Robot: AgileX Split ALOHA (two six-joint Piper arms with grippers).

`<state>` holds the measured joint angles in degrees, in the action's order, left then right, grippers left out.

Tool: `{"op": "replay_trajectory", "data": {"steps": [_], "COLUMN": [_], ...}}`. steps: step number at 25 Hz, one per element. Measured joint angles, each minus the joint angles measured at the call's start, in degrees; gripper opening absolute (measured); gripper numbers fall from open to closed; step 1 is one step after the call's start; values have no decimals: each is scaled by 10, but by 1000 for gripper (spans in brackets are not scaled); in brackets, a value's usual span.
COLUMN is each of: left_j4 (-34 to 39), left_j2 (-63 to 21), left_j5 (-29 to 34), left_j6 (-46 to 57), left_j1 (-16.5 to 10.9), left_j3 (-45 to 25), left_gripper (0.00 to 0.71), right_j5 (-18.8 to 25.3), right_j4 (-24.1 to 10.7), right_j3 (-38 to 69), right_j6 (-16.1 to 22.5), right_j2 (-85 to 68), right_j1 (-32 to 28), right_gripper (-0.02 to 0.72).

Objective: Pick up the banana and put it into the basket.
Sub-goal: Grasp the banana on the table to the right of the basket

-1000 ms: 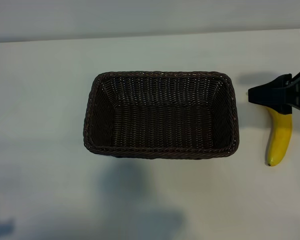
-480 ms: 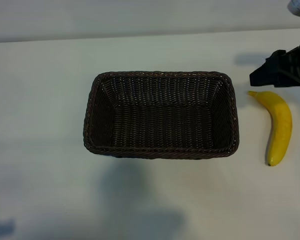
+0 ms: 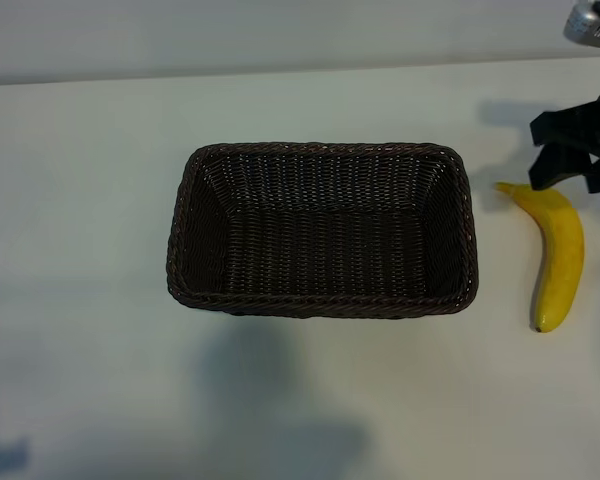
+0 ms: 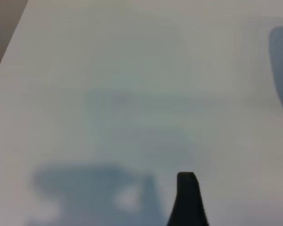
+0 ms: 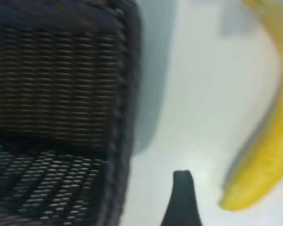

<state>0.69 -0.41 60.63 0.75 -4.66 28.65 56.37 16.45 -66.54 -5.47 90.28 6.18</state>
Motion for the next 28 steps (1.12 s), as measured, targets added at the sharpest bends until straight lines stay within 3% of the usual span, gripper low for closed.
{"op": "replay_trajectory", "data": {"steps": [4, 8, 28], "left_j4": [0, 0, 0], "left_j2": [0, 0, 0], "left_j5": [0, -1, -3], "left_j6": [1, 1, 1], "left_j1": [0, 0, 0], "left_j3": [0, 0, 0], "left_gripper": [562, 562, 562], "right_j5": [4, -3, -34], "right_j4": [-121, -165, -154], "right_j3": [-2, -2, -13], "right_j6": [86, 140, 83], "right_j2": [2, 14, 151], "right_j1": [49, 53, 24], "right_gripper": [578, 578, 578]}}
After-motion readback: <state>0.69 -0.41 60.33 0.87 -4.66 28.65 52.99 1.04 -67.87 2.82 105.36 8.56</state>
